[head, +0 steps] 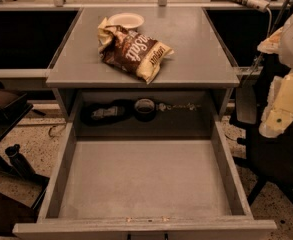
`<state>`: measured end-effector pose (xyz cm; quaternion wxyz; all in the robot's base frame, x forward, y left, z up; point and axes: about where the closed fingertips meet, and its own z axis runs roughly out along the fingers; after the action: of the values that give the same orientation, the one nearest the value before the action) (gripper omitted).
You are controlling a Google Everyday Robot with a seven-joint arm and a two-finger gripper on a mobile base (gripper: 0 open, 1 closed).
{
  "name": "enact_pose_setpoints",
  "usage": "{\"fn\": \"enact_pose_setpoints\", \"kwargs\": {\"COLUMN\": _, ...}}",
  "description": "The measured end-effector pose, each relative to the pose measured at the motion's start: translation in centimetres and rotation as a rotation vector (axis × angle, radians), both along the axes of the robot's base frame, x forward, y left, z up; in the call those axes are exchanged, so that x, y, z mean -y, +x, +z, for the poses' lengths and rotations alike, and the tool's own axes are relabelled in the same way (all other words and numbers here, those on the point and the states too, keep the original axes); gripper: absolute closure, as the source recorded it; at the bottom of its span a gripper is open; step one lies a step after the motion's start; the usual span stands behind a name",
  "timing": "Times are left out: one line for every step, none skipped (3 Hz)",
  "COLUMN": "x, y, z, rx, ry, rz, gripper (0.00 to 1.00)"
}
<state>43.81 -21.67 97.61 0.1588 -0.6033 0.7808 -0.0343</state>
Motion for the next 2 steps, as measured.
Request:
{"fn": "enact_pose_setpoints", "kwargs": {"x": 0.0, "y": 0.0, "z": 0.0, "rx": 0.0, "ry": 0.0, "rz": 0.0, "gripper": 0.0}}
{"fn": "enact_pose_setpoints", "kwargs": {"x": -0.81, "y": 0.76, "z": -0.48, "rx": 0.021, "ry": 0.024, "rz": 0.031, "gripper": 0.0}}
